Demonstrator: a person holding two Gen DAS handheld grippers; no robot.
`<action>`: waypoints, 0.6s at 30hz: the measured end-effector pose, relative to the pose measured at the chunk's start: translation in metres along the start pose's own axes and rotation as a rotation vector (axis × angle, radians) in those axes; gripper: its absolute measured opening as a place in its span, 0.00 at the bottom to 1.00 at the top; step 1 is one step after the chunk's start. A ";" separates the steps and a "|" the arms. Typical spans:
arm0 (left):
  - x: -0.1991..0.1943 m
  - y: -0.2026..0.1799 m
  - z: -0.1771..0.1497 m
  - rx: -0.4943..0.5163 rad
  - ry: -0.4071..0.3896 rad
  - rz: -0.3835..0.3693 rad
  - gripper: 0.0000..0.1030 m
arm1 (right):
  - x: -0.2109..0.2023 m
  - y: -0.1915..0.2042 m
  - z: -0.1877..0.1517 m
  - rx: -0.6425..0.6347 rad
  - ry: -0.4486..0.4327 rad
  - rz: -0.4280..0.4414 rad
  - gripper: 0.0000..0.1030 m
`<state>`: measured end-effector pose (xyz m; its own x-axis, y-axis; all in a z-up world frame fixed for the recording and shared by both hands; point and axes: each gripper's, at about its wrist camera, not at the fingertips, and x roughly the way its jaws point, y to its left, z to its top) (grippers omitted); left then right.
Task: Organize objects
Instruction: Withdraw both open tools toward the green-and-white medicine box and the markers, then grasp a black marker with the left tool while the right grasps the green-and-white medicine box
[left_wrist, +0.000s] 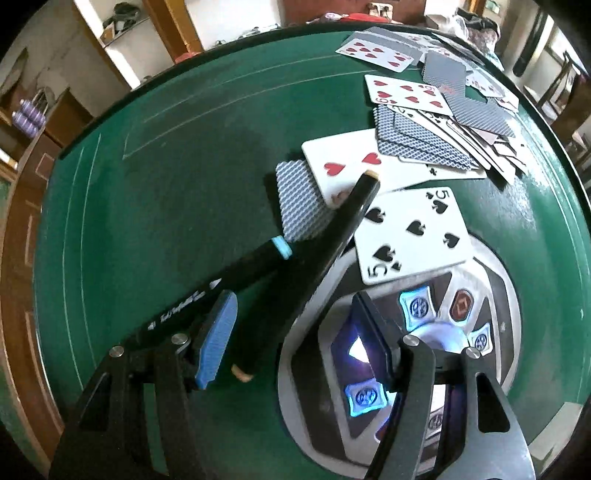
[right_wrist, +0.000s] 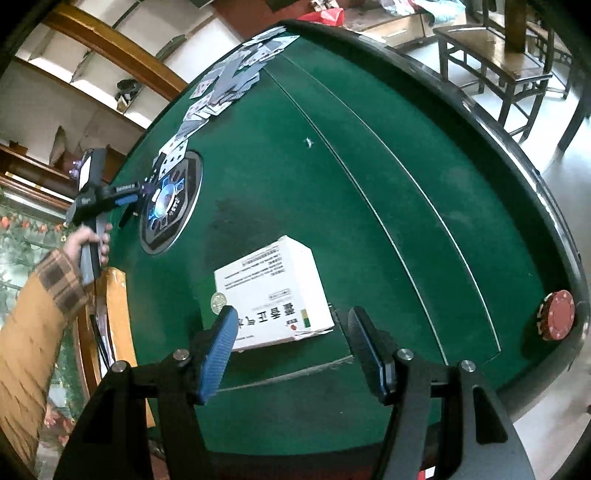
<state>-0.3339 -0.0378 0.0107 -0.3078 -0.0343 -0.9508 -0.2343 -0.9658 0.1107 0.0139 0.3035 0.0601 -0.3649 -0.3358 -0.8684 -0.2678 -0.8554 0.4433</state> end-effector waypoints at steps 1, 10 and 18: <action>0.001 -0.002 0.002 0.007 0.001 0.002 0.63 | 0.001 -0.001 0.001 -0.007 0.003 0.001 0.61; -0.004 -0.020 -0.004 0.013 0.033 -0.118 0.14 | 0.005 0.000 0.016 -0.080 0.019 0.009 0.61; -0.036 -0.046 -0.099 0.056 0.078 -0.168 0.13 | 0.005 0.020 0.026 -0.337 0.044 0.045 0.64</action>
<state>-0.2205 -0.0172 0.0114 -0.1882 0.1044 -0.9766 -0.3280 -0.9439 -0.0377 -0.0165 0.2948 0.0702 -0.3292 -0.3868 -0.8614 0.0599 -0.9190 0.3897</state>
